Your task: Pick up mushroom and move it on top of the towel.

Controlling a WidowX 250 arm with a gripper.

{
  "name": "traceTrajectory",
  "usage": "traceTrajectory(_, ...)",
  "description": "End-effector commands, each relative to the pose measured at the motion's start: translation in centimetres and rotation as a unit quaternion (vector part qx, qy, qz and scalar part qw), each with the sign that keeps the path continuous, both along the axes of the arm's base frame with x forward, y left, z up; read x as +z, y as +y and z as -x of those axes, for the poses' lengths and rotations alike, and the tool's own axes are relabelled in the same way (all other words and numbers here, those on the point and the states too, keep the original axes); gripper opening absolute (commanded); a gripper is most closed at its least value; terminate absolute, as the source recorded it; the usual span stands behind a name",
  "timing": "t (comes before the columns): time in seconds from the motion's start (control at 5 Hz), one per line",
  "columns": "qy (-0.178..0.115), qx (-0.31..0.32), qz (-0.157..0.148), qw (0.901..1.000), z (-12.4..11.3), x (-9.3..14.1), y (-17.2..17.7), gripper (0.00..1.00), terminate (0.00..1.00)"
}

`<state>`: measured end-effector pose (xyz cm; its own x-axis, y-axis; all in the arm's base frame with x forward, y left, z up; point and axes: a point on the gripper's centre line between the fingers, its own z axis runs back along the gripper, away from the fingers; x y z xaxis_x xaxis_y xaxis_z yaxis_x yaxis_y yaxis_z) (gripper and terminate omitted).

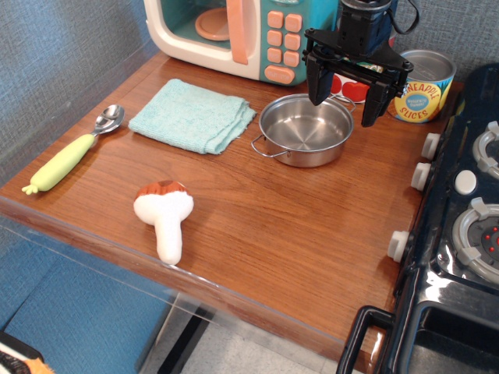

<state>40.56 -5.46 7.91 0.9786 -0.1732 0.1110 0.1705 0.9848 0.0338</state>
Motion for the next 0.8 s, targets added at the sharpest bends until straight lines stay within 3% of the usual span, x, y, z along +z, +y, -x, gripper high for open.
traceTrajectory(0.0,0.000,0.000,0.000,1.0000,0.0,0.0,0.0,1.00,0.00)
traceTrajectory(0.2,-0.023,0.001,0.005,0.9997,1.4,2.2,1.3,1.00,0.00)
traceTrajectory(0.4,-0.047,0.014,-0.006,0.9988,4.6,3.8,2.7,1.00,0.00)
traceTrajectory(0.6,-0.047,0.049,-0.011,0.9976,8.0,3.5,4.4,1.00,0.00)
